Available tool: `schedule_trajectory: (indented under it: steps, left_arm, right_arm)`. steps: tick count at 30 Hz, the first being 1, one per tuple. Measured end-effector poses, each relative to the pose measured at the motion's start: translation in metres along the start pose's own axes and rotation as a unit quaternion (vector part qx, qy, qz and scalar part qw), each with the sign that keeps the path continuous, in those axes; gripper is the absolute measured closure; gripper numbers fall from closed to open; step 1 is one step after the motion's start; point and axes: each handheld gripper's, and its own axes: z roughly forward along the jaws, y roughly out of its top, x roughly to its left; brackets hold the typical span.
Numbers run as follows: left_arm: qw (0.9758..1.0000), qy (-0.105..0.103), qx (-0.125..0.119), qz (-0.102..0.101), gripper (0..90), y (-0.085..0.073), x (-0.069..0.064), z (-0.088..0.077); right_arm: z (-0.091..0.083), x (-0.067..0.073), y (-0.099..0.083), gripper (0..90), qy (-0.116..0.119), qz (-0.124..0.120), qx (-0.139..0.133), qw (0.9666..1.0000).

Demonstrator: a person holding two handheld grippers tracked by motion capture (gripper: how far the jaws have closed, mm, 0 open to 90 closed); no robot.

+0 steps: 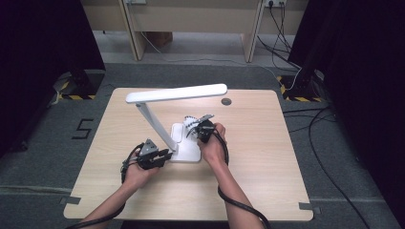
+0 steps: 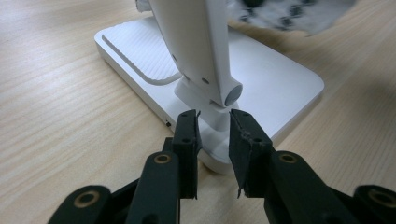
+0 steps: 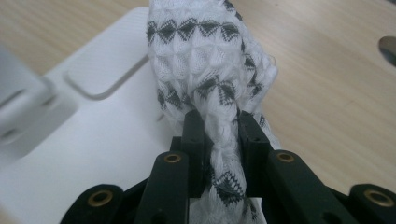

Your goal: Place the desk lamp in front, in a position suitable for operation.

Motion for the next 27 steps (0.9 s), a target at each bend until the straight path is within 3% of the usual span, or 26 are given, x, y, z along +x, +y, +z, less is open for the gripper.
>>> schedule_trajectory:
  steps: [5, 8, 13, 17, 22, 27]
  left_arm:
    - [1.0, 0.001, 0.0, 0.002, 72.5, 0.0, 0.0, 0.0]
    - [1.0, 0.001, 0.0, 0.002, 72.5, 0.0, -0.001, 0.001]
    - [1.0, -0.001, 0.001, 0.001, 72.5, 0.001, -0.001, 0.001]
    - [1.0, -0.002, 0.001, 0.004, 72.5, 0.001, -0.002, 0.001]
    - [1.0, -0.002, 0.002, 0.005, 72.4, 0.001, -0.002, 0.002]
    - [1.0, -0.002, 0.002, 0.004, 72.3, 0.001, -0.002, 0.002]
  right_arm:
    - [-0.018, 0.016, -0.012, 77.2, 0.05, -0.01, 0.02, 0.9985]
    - [-0.017, 0.024, -0.014, 77.1, 0.061, -0.021, 0.021, 0.9977]
    - [-0.013, 0.043, -0.014, 77.3, 0.094, -0.007, 0.037, 0.9949]
    - [-0.01, 0.053, -0.016, 77.3, 0.101, 0.01, 0.044, 0.9938]
    - [-0.009, 0.056, -0.018, 77.2, 0.107, 0.029, 0.045, 0.9929]
    - [-0.01, 0.056, -0.02, 77.6, 0.089, 0.02, 0.053, 0.9945]
